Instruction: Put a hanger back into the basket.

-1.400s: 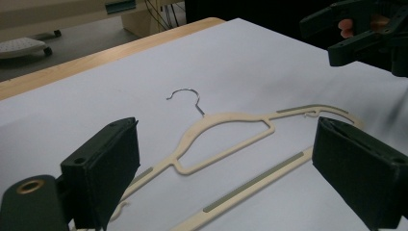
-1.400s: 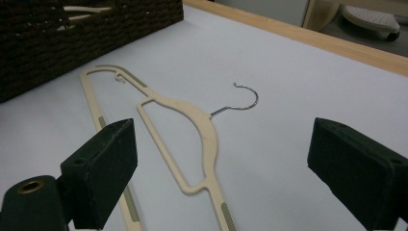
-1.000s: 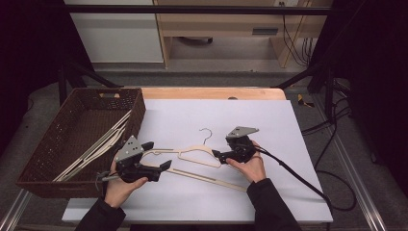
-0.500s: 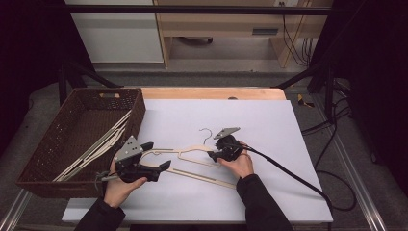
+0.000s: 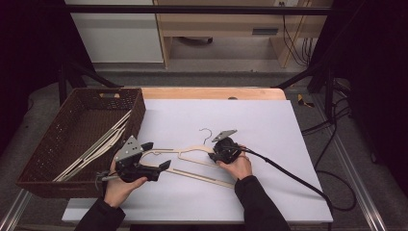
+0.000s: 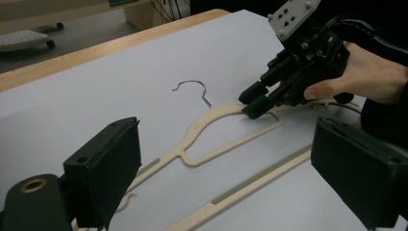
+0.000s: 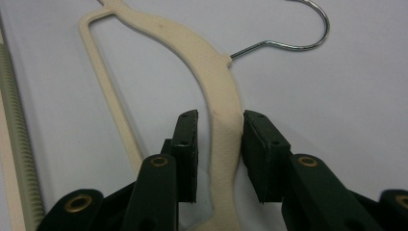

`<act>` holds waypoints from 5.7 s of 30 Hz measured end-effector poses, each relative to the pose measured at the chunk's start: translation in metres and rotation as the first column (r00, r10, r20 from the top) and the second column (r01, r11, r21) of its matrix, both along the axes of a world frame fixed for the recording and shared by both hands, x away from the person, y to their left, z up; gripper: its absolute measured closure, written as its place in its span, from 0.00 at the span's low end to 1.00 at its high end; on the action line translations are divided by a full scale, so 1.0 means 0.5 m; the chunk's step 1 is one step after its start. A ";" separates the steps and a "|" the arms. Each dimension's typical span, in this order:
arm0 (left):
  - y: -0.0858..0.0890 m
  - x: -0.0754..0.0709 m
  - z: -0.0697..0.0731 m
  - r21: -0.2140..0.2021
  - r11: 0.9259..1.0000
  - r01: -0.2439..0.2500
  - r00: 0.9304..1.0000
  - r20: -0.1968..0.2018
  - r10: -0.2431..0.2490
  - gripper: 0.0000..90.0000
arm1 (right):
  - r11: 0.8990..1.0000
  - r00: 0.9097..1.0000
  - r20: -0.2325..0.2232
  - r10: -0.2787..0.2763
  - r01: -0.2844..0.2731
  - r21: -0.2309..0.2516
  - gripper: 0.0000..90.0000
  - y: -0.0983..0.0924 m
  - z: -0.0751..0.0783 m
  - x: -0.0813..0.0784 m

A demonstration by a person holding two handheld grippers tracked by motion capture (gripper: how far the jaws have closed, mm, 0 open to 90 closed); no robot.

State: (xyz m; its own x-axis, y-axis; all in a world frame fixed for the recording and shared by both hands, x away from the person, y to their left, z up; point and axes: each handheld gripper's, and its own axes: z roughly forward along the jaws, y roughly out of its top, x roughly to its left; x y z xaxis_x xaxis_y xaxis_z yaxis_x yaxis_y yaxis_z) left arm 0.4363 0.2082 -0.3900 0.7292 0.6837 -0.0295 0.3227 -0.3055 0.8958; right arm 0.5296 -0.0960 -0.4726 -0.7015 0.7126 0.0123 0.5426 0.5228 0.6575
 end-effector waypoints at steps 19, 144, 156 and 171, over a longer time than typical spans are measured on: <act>-0.092 0.098 -0.042 0.114 0.993 0.017 0.994 -0.105 -0.005 0.15 | 1.000 1.000 -0.002 -0.013 0.013 0.005 0.84 -0.006 0.013 -0.002; -0.165 0.066 -0.059 0.368 0.906 0.209 0.978 -0.066 -0.199 0.83 | 0.931 0.959 0.004 0.284 -0.276 0.239 0.85 -0.043 0.089 -0.069; -0.120 0.046 -0.002 0.176 0.953 0.249 0.968 -0.089 -0.236 0.53 | 0.860 0.909 0.039 0.415 -0.406 0.310 0.97 -0.066 0.137 -0.110; -0.147 0.051 0.009 0.291 0.877 0.383 0.923 -0.146 -0.355 0.81 | 0.826 0.877 0.058 0.477 -0.470 0.312 0.96 -0.078 0.153 -0.125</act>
